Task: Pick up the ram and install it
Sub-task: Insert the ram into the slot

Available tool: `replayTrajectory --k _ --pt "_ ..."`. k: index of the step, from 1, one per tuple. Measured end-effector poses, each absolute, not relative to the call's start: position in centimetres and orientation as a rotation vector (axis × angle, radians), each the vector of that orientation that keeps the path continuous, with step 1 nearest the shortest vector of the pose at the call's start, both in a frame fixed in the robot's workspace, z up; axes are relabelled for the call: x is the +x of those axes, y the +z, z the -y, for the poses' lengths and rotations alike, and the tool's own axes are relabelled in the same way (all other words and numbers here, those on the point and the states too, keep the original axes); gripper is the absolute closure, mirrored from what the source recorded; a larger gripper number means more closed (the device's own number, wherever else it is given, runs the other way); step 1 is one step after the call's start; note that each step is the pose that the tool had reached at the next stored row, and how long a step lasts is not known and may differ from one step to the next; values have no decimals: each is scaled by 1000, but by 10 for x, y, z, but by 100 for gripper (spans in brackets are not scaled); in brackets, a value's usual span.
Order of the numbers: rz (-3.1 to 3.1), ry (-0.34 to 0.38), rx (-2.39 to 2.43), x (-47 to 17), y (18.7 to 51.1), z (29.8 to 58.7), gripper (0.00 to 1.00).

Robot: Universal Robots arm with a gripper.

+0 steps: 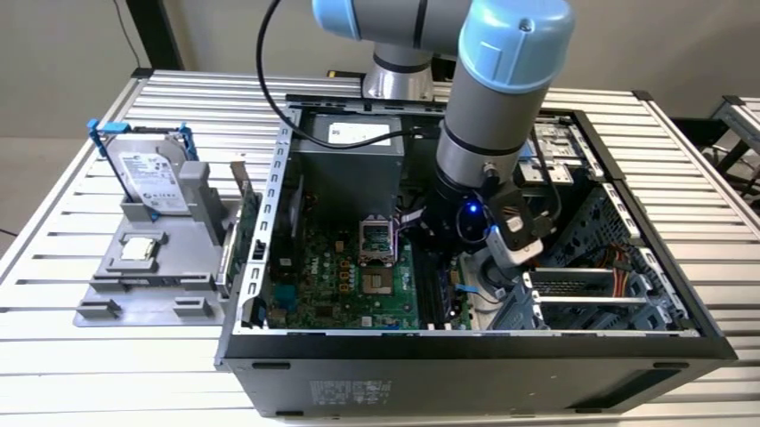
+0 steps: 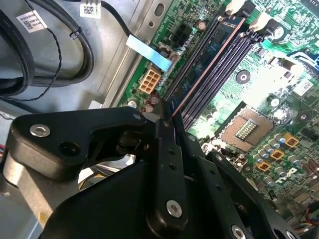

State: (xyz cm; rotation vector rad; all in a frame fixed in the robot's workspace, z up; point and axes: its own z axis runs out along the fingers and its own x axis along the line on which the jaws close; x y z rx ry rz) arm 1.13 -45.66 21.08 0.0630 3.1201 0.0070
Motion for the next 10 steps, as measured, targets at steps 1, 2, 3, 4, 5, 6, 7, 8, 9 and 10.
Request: replayTrajectory --k 1,2,3,4,5,6,7,8,9,10 --pt "-3120 9 63 11 211 457 100" --pt "-3120 10 63 11 211 457 100" --pt "-3120 12 63 11 211 457 100" --pt "-3120 13 63 11 210 457 100" --pt "-3120 13 63 11 210 457 100" --pt "-3120 13 63 11 209 457 100" --pt "-3120 13 63 11 207 457 100" --pt "-3120 12 63 11 206 457 100" --pt "-3120 12 63 11 204 457 100" --pt "-3120 13 63 11 203 457 100"
